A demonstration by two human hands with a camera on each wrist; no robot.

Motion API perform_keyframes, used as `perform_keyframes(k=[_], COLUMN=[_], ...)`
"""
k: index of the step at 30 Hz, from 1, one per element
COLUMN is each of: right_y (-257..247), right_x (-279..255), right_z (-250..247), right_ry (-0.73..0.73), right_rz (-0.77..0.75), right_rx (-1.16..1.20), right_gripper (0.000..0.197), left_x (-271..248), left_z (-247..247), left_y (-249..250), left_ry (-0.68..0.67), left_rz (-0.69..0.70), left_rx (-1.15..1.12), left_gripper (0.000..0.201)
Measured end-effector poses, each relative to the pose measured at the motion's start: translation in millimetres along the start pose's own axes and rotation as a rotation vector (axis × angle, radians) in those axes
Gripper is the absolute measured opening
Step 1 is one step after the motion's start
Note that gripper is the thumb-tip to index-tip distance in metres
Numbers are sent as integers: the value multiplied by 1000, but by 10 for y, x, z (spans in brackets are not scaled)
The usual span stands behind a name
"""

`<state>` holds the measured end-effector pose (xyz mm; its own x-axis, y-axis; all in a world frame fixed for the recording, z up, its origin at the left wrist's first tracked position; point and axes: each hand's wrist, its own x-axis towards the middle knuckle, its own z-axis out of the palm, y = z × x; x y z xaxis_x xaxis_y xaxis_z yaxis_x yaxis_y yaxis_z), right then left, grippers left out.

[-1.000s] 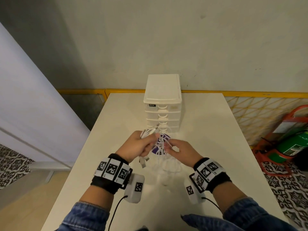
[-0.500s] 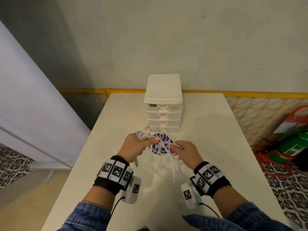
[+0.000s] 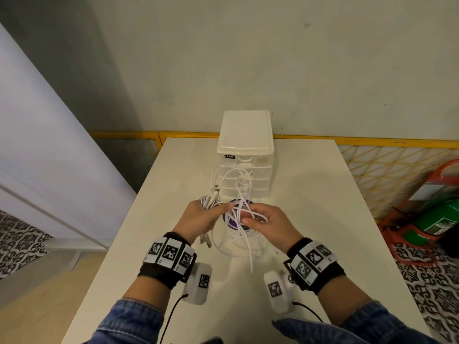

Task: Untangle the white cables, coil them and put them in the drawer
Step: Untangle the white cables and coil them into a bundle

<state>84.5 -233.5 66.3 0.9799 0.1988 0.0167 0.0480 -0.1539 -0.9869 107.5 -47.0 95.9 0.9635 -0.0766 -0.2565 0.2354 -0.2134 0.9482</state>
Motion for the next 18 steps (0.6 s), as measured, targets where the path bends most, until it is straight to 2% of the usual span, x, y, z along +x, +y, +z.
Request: perform_keyframes(k=[2, 5, 7, 10, 13, 16, 18], right_y=[8, 31, 5, -62, -121, -135, -116], right_x=[-5, 4, 2, -24, -53, -63, -47], right_z=[-5, -56, -103, -149, -141, -132, -176], right_ry=[17, 147, 215, 223, 178, 31, -122], right_rz=[3, 19, 39, 15, 3, 24, 67], right_rx=[-22, -11, 99, 245, 340, 402, 422], right_gripper=[16, 12, 13, 16, 19, 17, 37], left_x=[9, 61, 76, 95, 119, 124, 115], left_z=[-23, -80, -92, -91, -75, -71, -93], left_y=[-2, -53, -76, -109, -118, -113, -109], left_ry=[5, 96, 137, 199, 260, 271, 259], left_rz=[0, -30, -48, -77, -76, -70, -48], left_rx=[13, -25, -34, -60, -83, -93, -105], left_gripper=[42, 36, 33, 29, 33, 30, 28])
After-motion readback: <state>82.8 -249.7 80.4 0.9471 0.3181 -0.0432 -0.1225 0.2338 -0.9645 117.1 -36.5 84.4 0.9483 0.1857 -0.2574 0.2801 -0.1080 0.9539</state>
